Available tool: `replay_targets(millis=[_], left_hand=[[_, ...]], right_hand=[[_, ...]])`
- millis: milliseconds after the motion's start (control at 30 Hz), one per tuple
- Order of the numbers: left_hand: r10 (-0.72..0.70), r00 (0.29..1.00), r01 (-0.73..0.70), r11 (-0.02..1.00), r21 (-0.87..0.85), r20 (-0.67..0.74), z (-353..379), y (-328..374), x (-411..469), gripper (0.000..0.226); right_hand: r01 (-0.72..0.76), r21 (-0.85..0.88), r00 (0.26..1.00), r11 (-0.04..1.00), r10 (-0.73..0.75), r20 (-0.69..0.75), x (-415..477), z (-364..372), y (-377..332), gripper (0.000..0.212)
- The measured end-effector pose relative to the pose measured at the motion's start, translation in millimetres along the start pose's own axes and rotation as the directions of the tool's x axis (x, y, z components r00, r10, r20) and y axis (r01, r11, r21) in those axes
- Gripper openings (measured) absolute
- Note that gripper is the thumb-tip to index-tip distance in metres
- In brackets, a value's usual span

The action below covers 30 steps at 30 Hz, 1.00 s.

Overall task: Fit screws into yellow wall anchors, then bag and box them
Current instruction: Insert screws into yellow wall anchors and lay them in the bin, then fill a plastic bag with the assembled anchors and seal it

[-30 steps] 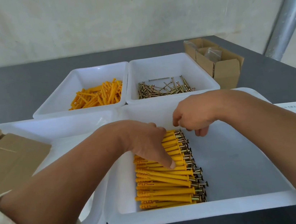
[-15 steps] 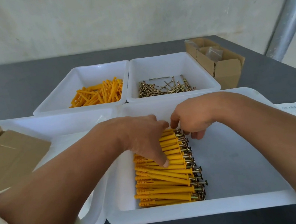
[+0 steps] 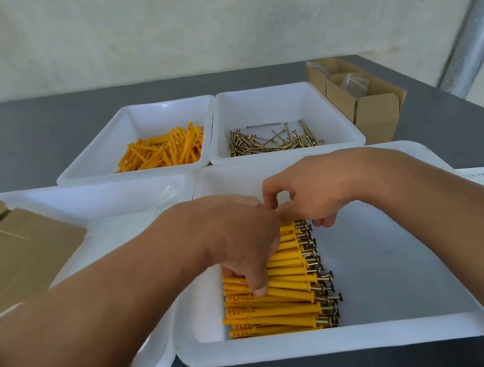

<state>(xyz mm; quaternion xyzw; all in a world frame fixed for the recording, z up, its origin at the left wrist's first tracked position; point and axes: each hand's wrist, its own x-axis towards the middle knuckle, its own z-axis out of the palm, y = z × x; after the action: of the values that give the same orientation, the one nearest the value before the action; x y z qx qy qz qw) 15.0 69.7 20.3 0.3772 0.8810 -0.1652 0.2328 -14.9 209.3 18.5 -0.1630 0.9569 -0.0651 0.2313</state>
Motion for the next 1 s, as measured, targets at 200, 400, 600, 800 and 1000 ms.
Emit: replay_targets(millis=[200,400,600,800,1000], left_hand=[[-0.009,0.992,0.040,0.969,-0.243,0.126,3.0,-2.0,2.6,0.023],[-0.007,0.989,0.068,0.907,-0.415,0.146,-4.8,-7.0,-0.6,0.027],[-0.107,0.988,0.038,0.872,-0.488,-0.114,-16.5,-21.9,-12.5,0.032],[-0.363,0.875,-0.006,0.652,-0.758,-0.319,-21.2,-69.7,-49.4,0.025],[-0.592,0.789,0.315,0.619,-0.719,-0.163,-1.1,-115.5,-63.9,0.016]], right_hand=[[0.056,0.017,0.997,0.998,-0.057,0.049,1.8,4.0,-1.7,0.015],[0.049,0.009,0.999,0.999,-0.049,0.013,1.6,2.3,-1.6,0.024],[0.079,-0.144,0.979,0.986,-0.104,-0.178,4.4,2.3,-3.7,0.032],[0.105,-0.207,0.953,0.973,-0.158,-0.260,8.1,3.9,1.1,0.024],[0.129,-0.201,0.942,0.971,-0.184,-0.283,8.1,4.5,2.2,0.021]])
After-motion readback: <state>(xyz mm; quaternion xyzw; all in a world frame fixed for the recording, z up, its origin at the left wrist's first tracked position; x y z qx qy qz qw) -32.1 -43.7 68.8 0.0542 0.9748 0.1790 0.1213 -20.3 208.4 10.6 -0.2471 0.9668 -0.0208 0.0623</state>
